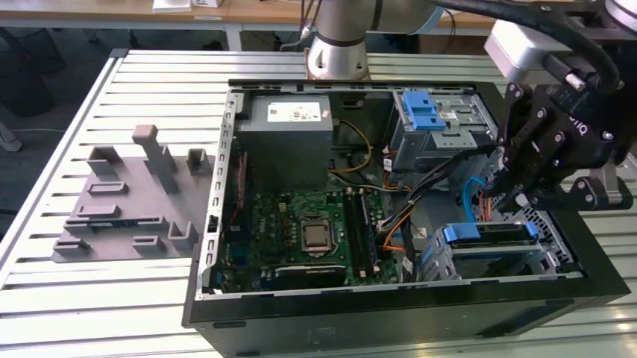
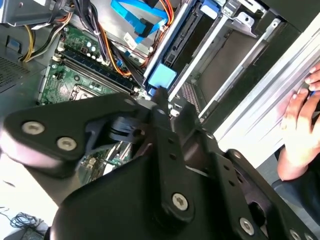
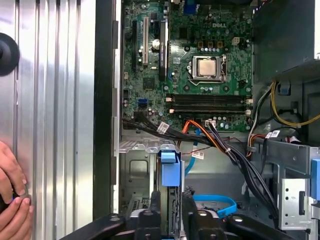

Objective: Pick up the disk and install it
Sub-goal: 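Insert the disk into the insertion slot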

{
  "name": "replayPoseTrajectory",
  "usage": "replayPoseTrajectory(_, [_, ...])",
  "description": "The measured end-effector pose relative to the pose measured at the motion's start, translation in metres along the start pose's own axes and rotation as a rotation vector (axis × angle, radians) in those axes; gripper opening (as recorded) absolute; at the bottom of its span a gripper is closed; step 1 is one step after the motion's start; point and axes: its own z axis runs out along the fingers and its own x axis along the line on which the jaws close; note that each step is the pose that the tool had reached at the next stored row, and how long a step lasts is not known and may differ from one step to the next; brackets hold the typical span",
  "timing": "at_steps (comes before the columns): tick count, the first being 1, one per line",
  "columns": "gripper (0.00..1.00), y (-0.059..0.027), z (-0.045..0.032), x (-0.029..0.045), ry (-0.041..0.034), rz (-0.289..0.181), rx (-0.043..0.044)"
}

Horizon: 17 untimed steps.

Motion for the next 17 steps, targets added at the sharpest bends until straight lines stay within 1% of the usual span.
replayPoseTrajectory(2, [0.24, -0.0001, 0.0037, 0.0001, -0.0001, 0.0, 0.0])
replayPoseTrajectory(3, [0.24, -0.0001, 0.0053, 0.0001, -0.0001, 0.0, 0.0])
replayPoseTrajectory(5, [0.13, -0.0001, 0.0088, 0.0002, 0.0, 0.0, 0.0])
replayPoseTrajectory(7, [0.11, -0.0002, 0.0122, 0.0002, -0.0001, 0.0, 0.0])
replayPoseTrajectory(17, [0.11, -0.0004, 0.0256, 0.0006, 0.0001, 0.0, 0.0])
